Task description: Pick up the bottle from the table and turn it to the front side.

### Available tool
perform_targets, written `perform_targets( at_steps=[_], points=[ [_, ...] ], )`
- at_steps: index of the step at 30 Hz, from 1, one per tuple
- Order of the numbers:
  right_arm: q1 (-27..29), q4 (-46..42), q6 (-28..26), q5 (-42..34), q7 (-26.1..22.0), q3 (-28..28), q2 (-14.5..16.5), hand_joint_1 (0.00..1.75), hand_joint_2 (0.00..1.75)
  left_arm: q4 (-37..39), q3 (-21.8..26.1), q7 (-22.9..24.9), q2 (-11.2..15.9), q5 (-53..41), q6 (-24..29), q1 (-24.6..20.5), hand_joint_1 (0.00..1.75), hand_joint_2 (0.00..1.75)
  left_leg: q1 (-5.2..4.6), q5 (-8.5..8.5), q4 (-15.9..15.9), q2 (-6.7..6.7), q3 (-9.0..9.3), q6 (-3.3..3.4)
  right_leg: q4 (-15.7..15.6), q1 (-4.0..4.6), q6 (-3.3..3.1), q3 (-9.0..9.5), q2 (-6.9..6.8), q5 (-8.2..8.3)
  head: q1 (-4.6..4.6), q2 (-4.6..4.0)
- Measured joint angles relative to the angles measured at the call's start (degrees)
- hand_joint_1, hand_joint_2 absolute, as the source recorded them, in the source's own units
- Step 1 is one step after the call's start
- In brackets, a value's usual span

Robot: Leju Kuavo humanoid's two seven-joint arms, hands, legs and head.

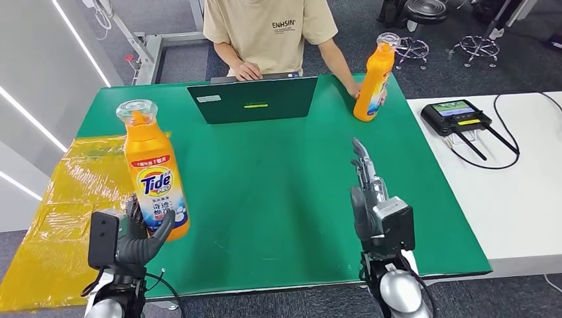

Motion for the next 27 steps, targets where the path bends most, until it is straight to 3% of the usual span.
perform_targets(
  at_steps=[9, 16, 17, 21, 27],
  points=[
    [7.5, -0.6, -8.1, 2.1, -2.8, -1.2, -1.7, 0.0, 0.0, -1.1, 3.0, 0.1, 0.5, -0.5, 1.3, 3.7, 1.75, 1.75, -0.02, -0.02, 0.0, -0.01, -0.01, -0.01, 0.0, -0.02, 0.0, 0.01, 0.0, 0.0, -0.01, 0.0],
    [9.8, -1.5, -10.5, 0.0, -2.6, -2.7, -2.9, 0.0, 0.0, -1.0, 4.1, 1.3, 1.4, -3.4, 6.8, 4.4, 1.71, 1.75, -0.01, -0.01, 0.0, -0.01, 0.01, -0.02, 0.0, -0.01, 0.0, 0.02, 0.0, 0.0, 0.0, 0.0],
    [10.1, -1.7, -10.4, -0.2, -2.6, -2.7, -3.0, 0.0, 0.0, -0.8, 4.4, 1.4, 1.5, -3.9, 8.1, 4.3, 1.61, 1.75, -0.01, -0.01, 0.0, -0.01, 0.01, -0.02, 0.0, -0.01, 0.0, 0.02, 0.0, 0.0, 0.0, 0.0],
    [10.9, -2.0, -10.3, -0.9, -2.7, -2.8, -3.4, 0.0, 0.0, 0.5, 6.3, 1.4, 1.9, -5.6, 12.8, 3.9, 0.06, 1.75, -0.01, -0.01, 0.0, 0.0, 0.02, -0.02, 0.0, -0.01, 0.0, 0.02, 0.0, 0.0, -0.01, 0.0],
    [10.9, -1.9, -10.4, -1.7, -2.9, -2.8, -3.5, 0.0, 0.0, 3.4, 8.6, 1.9, 2.4, -5.1, 15.1, 1.6, 0.0, 1.75, -0.01, -0.01, 0.0, -0.01, 0.02, -0.01, 0.0, -0.01, 0.0, 0.04, -0.01, 0.0, 0.0, 0.0]
  ],
)
